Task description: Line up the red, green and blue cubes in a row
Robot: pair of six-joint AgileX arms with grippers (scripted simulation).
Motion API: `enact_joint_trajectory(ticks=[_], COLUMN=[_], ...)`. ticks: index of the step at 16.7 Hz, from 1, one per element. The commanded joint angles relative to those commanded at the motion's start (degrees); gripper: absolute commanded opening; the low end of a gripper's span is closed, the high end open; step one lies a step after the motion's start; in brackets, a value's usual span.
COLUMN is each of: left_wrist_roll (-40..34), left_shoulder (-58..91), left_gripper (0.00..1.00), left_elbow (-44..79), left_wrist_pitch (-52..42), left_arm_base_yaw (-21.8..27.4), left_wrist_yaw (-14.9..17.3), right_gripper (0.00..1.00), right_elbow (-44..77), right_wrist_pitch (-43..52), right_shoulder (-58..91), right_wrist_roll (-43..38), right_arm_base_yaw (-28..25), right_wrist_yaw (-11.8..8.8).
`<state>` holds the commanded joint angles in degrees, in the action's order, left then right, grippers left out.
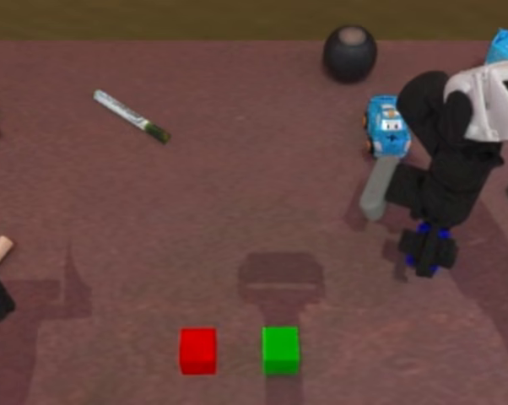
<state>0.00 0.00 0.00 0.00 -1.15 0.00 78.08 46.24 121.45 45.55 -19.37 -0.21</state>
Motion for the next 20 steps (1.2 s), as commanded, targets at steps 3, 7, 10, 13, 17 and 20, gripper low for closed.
enact_joint_trajectory(ticks=[3, 7, 10, 13, 17, 20], left_wrist_roll=[0.0, 0.0, 0.0, 0.0, 0.0, 0.0], left_shoulder=[0.0, 0.0, 0.0, 0.0, 0.0, 0.0], left_gripper=[1.0, 1.0, 1.0, 1.0, 1.0, 1.0], left_elbow=[0.0, 0.0, 0.0, 0.0, 0.0, 0.0], left_wrist_pitch=[0.0, 0.0, 0.0, 0.0, 0.0, 0.0], left_arm_base_yaw=[0.0, 0.0, 0.0, 0.0, 0.0, 0.0], left_wrist_yaw=[0.0, 0.0, 0.0, 0.0, 0.0, 0.0], right_gripper=[0.0, 0.0, 0.0, 0.0, 0.0, 0.0], right_elbow=[3.1, 6.9, 7.1, 6.6, 2.6, -1.8], right_wrist_pitch=[5.5, 12.6, 13.0, 12.9, 12.9, 13.0], right_shoulder=[-2.2, -5.5, -5.8, -6.0, -10.0, -14.3], right_wrist_roll=[0.0, 0.0, 0.0, 0.0, 0.0, -0.1], right_arm_base_yaw=[-0.1, -0.3, -0.3, -0.9, -7.9, -15.1], right_wrist_yaw=[0.0, 0.0, 0.0, -0.1, -0.2, -0.3])
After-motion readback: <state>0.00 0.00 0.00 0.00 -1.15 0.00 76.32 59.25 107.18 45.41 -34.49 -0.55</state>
